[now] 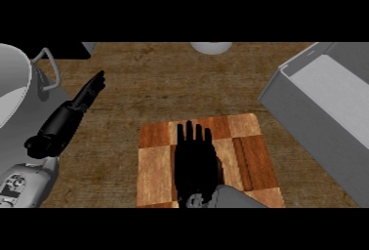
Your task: Pick the tomato from the cutting board and place it in the cardboard box
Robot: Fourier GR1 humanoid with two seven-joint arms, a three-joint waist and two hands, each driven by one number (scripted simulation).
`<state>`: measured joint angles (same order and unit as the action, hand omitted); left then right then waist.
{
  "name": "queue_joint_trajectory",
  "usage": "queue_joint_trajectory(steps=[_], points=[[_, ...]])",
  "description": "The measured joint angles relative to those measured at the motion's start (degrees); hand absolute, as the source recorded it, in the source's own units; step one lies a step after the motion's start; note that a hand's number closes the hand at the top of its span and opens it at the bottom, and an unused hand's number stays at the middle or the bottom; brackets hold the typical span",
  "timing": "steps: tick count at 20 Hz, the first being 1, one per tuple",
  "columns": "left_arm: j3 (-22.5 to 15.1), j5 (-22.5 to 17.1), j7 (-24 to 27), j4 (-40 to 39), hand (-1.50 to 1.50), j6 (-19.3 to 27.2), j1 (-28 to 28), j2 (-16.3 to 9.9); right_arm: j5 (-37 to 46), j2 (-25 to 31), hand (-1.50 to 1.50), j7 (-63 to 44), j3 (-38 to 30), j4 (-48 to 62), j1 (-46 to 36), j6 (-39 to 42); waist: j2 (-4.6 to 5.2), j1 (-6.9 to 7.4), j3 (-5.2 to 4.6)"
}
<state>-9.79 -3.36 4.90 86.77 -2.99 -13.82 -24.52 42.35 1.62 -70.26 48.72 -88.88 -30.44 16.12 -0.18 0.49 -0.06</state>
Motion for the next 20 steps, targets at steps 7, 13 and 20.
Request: queue_joint_trajectory(steps=[7, 13, 20], points=[[0.0, 1.1, -0.3, 0.9, 0.00, 0.3, 0.9, 0.8, 1.0, -0.1, -1.50, 0.5, 0.4, 3.3, 1.3, -1.3, 0.01, -0.12, 0.01], [0.9, 1.6, -0.4, 0.8, 0.00, -0.3, 0.7, 0.9, 2.7, -0.1, -1.50, 0.8, 1.0, 4.4, 3.4, -2.7, 0.04, -0.26, 0.02], [2.7, 1.6, -0.2, -0.2, 0.00, -2.0, 0.4, 1.4, 4.0, -0.5, 1.50, 4.1, 0.9, 6.3, 4.1, -3.6, 0.01, -0.28, 0.04]])
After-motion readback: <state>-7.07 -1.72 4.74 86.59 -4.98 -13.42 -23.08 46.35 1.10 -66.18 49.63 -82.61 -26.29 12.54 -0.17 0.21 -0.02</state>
